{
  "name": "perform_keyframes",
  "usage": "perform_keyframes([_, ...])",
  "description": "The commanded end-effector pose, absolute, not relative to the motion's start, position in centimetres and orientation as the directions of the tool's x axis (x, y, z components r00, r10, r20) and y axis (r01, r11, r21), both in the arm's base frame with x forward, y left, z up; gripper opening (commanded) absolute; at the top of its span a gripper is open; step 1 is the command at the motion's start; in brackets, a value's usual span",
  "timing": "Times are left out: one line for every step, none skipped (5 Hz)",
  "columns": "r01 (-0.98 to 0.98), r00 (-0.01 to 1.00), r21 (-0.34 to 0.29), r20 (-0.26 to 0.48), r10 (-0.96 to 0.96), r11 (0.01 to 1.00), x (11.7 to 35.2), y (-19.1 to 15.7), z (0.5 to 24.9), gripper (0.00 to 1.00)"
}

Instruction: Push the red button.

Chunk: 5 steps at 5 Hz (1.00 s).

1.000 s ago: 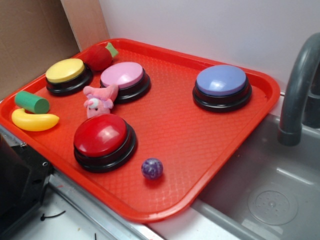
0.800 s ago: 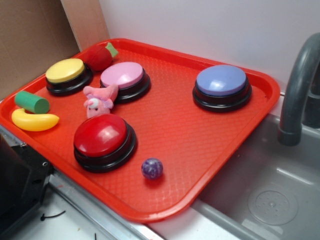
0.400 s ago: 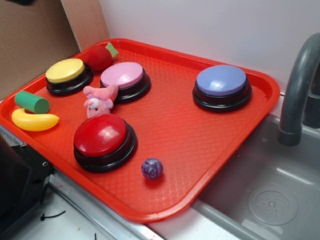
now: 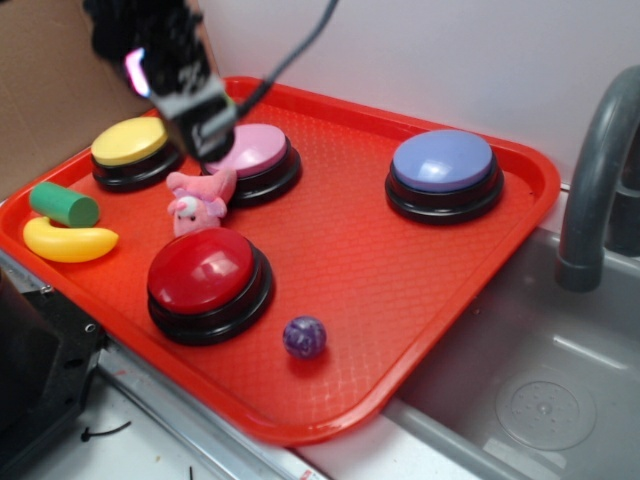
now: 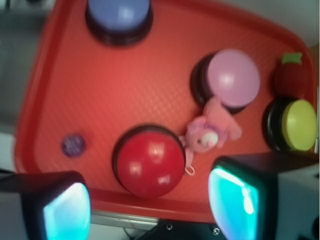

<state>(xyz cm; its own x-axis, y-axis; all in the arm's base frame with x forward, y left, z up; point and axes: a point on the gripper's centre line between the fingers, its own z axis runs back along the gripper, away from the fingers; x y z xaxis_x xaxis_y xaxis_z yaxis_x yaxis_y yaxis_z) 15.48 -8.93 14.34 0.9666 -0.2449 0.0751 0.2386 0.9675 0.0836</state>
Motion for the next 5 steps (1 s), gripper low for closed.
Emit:
perform_keyframes([0.206,0.977,0.023,0.042,-0.207,0.978,14.0,-5.0,12.3,1.00])
perform_keyframes([0.206,0.977,0.023,0.042,-0.207,0.978,14.0,-5.0,12.3,1.00])
perform_keyframes([0.206,0.977,0.023,0.042,-0.207,0.978,14.0,-5.0,12.3,1.00])
perform_keyframes([0.206,0.977,0.023,0.042,-0.207,0.978,14.0,-5.0,12.3,1.00])
perform_keyframes([0.202,0.977,0.004,0.070,-0.202,0.979,13.7,-4.8,10.3,1.00])
